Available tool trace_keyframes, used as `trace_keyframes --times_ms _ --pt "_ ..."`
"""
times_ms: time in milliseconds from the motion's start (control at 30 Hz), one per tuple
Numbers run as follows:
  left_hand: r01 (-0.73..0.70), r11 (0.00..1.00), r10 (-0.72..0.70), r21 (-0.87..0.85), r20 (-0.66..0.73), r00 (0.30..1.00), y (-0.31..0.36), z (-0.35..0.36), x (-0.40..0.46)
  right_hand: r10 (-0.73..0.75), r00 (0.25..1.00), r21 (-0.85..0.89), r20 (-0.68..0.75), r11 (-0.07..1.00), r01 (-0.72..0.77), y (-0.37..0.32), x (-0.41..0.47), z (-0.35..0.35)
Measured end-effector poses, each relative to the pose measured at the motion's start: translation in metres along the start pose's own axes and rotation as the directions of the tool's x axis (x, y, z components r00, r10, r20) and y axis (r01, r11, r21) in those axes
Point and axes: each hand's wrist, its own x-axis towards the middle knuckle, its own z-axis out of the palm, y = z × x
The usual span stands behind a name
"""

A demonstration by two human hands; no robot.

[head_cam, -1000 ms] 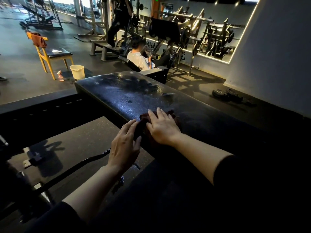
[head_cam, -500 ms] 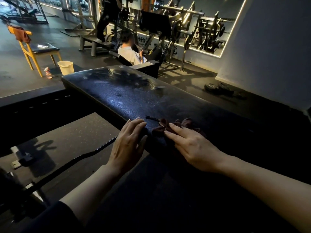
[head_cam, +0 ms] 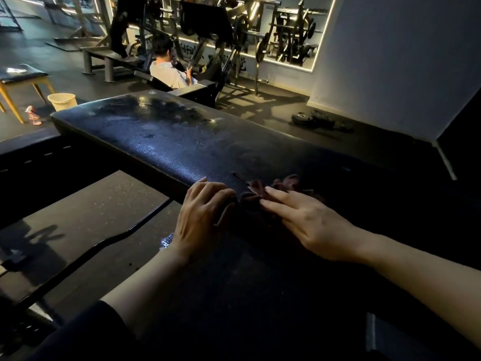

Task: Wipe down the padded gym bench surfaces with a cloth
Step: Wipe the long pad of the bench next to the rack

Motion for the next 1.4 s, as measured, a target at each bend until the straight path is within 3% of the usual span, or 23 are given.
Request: trace_keyframes --times_ms 67,300,467,633,867,1100,1233,1400 --pt "-0.027 0.999 0.027 -0.017 0.022 0.999 0.006 0.000 0.000 0.042 0.999 0.028 0.000 0.999 -0.042 0.007 -0.014 -0.002" --pt "-0.103 0.994 0.105 -0.018 0.116 0.988 0.036 0.006 0.008 0.159 0.987 0.088 0.009 0.983 -0.159 0.010 0.058 0.005" --pt "-0.185 0.980 0.194 -0.080 0.127 0.973 0.065 0.019 0.010 0.091 0.994 0.109 0.063 0.989 -0.098 0.028 -0.043 -0.009" --pt "-0.248 0.957 0.263 -0.149 0.095 0.960 0.093 0.031 0.009 0.178 0.984 0.059 0.012 0.982 -0.178 0.038 -0.128 -0.015" --pt "-0.211 0.969 0.226 -0.126 0.121 0.966 0.096 0.031 0.028 0.230 0.973 0.034 -0.034 0.973 -0.229 0.032 -0.048 -0.003" --pt "-0.242 0.964 0.261 -0.107 0.229 0.938 0.088 0.032 0.056 0.196 0.980 0.044 -0.024 0.980 -0.195 0.020 -0.119 -0.010" --pt "-0.226 0.971 0.240 -0.083 0.304 0.922 0.083 0.036 0.067 0.248 0.969 0.043 -0.001 0.968 -0.248 0.036 -0.074 -0.006" --pt "-0.194 0.981 0.188 -0.028 0.423 0.886 0.081 0.045 0.089 0.430 0.903 0.073 0.007 0.900 -0.429 0.072 -0.024 -0.007"
